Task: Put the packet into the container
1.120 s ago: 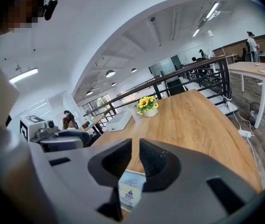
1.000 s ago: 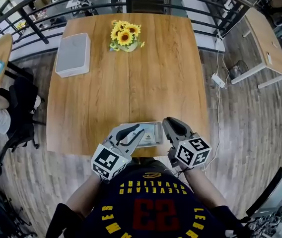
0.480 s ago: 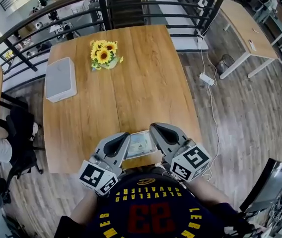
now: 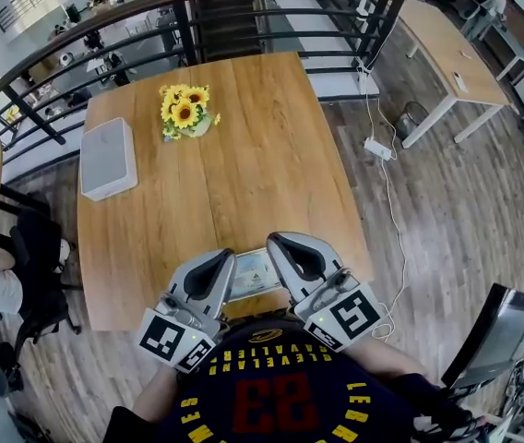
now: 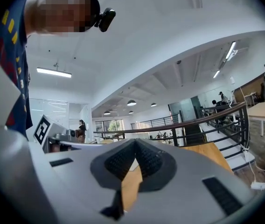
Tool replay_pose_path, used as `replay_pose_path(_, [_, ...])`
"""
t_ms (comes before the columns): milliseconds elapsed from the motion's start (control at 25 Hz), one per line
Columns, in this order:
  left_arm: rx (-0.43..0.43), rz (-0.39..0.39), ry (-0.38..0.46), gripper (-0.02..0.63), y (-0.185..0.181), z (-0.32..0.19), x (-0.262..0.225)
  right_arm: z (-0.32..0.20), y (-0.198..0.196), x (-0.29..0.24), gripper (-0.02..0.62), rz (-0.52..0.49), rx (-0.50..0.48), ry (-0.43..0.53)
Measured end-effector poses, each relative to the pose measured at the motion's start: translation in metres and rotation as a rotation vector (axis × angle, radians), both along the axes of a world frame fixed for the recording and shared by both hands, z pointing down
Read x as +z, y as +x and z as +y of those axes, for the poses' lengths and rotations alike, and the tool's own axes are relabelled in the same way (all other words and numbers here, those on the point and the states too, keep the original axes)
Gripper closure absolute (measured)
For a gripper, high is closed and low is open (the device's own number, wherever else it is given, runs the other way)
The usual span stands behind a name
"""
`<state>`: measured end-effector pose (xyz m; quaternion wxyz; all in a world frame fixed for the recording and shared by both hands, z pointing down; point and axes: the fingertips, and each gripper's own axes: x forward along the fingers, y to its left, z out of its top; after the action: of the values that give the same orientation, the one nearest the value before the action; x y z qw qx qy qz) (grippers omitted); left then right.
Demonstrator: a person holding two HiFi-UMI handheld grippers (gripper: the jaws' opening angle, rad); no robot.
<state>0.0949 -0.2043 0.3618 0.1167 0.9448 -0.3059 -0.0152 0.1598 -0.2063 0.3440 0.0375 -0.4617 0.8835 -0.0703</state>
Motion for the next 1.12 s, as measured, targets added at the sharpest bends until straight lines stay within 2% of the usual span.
replay_pose_path(160, [-0.029,0.011,-0.033,0.598,-0.001,0.001,0.006,0.001,-0.001,-0.003,0.583,0.023,-0.015,0.029])
replay_pose_path(360, [-0.030,0.017,-0.033,0.598,-0.006,-0.006,0.009,-0.005,-0.006,-0.001,0.583,0.029,-0.024,0.043])
replay_pose_path(560, [-0.035,0.014,-0.038,0.598,-0.014,-0.010,0.008,-0.008,-0.018,0.001,0.583,0.028,-0.048,-0.004])
replay_pose_path(1120, [0.000,-0.012,-0.057,0.597,0.007,0.001,0.008,0.005,-0.010,-0.015,0.582,-0.026,-0.071,0.031])
